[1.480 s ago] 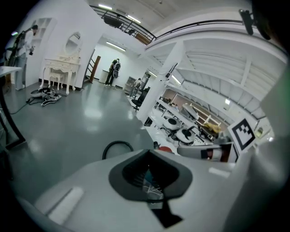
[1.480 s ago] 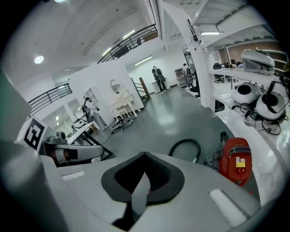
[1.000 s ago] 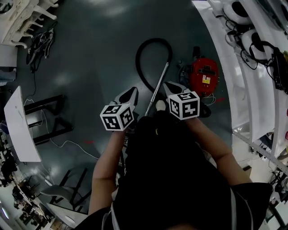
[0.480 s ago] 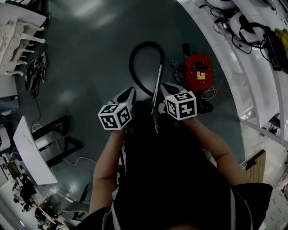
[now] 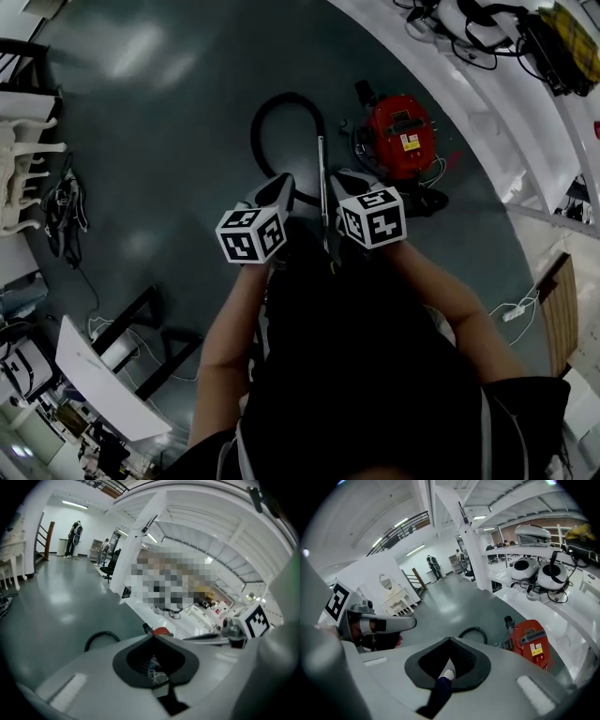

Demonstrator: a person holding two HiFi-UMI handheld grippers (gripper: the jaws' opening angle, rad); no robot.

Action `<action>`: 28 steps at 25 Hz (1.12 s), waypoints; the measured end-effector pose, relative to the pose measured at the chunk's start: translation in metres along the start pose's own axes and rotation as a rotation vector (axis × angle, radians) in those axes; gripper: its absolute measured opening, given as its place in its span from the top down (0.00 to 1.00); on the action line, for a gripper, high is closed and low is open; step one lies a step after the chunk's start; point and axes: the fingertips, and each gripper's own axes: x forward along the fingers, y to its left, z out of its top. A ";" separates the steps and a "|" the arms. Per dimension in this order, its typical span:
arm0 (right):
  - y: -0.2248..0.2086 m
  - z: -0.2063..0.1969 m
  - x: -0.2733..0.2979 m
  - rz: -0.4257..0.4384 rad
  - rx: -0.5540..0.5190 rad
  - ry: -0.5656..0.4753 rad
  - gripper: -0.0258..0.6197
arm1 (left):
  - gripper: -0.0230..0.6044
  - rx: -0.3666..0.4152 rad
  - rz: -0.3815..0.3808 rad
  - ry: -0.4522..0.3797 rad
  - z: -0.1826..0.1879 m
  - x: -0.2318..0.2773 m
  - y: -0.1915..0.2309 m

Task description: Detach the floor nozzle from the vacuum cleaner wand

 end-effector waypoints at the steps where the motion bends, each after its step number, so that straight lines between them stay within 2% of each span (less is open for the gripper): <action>1: 0.004 -0.002 0.005 -0.014 0.008 0.007 0.97 | 0.95 -0.002 -0.013 0.008 -0.001 0.000 0.005; 13: 0.043 0.005 0.048 -0.163 0.134 0.011 0.97 | 0.95 0.021 -0.111 0.145 -0.003 -0.011 0.090; 20: 0.058 0.002 0.083 -0.239 0.187 0.010 0.97 | 0.95 0.056 -0.228 0.218 -0.010 -0.011 0.120; 25: 0.066 -0.017 0.097 -0.283 0.205 0.034 0.97 | 0.95 0.096 -0.281 0.291 -0.037 -0.006 0.139; 28: 0.067 -0.032 0.105 -0.296 0.188 0.062 0.97 | 0.95 0.129 -0.286 0.324 -0.052 0.005 0.146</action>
